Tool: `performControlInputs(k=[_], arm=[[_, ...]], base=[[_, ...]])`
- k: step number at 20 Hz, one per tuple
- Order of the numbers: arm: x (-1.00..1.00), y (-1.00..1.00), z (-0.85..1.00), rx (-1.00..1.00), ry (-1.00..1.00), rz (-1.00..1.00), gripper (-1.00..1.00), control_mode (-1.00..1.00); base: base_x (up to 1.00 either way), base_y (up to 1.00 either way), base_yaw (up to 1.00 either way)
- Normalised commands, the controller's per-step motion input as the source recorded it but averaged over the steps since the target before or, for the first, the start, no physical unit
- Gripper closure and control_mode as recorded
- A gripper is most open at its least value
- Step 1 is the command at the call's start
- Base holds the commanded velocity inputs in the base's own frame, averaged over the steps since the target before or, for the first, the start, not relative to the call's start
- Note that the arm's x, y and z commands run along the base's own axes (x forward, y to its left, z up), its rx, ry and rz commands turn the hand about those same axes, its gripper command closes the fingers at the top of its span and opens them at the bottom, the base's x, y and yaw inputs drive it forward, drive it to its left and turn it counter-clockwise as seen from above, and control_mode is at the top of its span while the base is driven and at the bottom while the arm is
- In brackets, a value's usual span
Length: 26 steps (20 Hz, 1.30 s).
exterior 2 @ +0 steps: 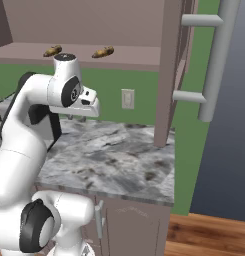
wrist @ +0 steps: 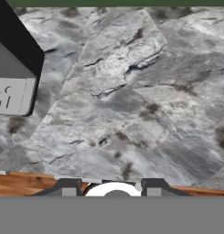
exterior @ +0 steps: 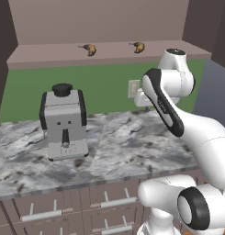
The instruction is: Pick the bananas from the cabinet and place them in one bowl. Pick the carrot from the sink and place it in the other bowl.
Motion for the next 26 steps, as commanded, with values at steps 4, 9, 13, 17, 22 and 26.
performControlInputs(k=[4, 9, 13, 17, 22, 26], arm=[[-0.01, 0.0, 0.0, 0.0, 0.0, 0.0, -1.0, -1.0], [-0.18, -0.03, 0.05, 0.01, -0.05, 0.02, -1.0, -1.0], [-0.08, 0.03, 0.57, 0.01, -0.31, 0.02, -1.0, -1.0], [0.04, 0.12, 0.72, -0.07, -0.26, 0.0, -1.0, -1.0], [0.16, 0.09, 0.74, -0.09, -0.21, -0.02, -1.0, -1.0], [0.32, 0.0, 0.67, -0.03, -0.14, -0.02, -1.0, -1.0]], base=[[0.0, 0.0, 0.0], [0.0, 0.0, 0.0], [0.0, 0.0, 0.0], [0.0, 0.0, 0.0], [0.0, 0.0, 0.0], [0.0, 0.0, 0.0]])
